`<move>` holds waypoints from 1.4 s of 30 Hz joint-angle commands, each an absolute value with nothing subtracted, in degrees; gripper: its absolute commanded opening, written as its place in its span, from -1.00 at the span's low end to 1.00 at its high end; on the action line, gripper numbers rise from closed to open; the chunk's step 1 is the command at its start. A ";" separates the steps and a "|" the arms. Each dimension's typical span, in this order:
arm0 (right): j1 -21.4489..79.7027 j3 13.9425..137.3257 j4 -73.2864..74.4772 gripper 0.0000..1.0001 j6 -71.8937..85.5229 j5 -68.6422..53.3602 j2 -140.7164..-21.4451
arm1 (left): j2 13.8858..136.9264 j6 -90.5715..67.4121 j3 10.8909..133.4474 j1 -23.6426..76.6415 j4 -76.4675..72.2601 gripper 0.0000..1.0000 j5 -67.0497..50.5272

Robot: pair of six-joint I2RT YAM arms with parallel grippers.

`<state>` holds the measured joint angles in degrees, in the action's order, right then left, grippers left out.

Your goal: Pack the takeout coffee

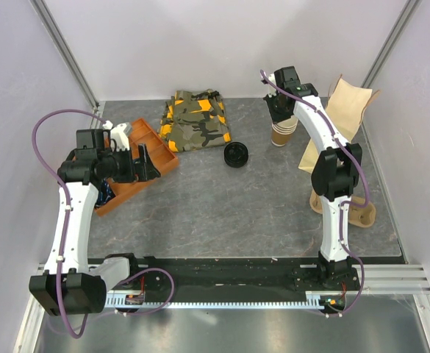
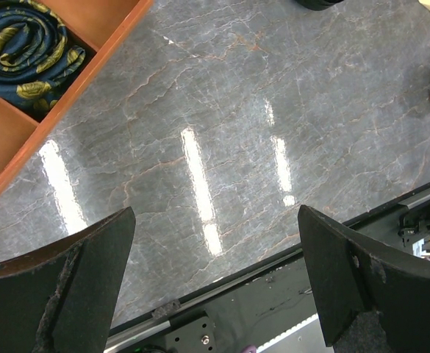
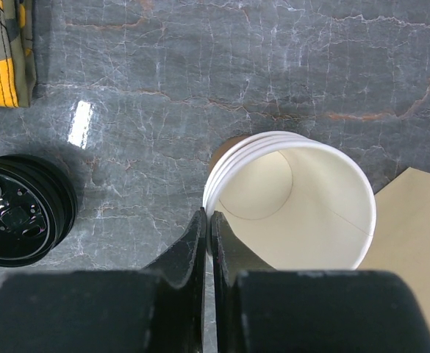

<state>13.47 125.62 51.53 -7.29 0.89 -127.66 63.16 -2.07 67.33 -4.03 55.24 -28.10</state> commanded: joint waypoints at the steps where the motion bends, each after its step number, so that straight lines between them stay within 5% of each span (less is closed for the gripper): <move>1: 13.27 127.53 51.59 -0.79 -7.56 0.79 -123.93 | 63.54 -1.67 69.34 -4.13 53.00 0.99 -30.06; 28: 13.36 126.21 53.17 -0.53 -6.50 -2.55 -124.89 | 63.28 -0.79 69.43 -4.13 52.91 0.99 -30.32; 37: 13.36 126.30 53.09 -0.98 -6.42 -2.28 -123.76 | 63.11 -1.23 69.35 -4.13 52.65 0.99 -30.59; 42: 13.27 125.86 53.44 -1.00 -6.85 -2.99 -120.85 | 63.98 -2.46 69.43 -3.96 48.88 1.00 -37.51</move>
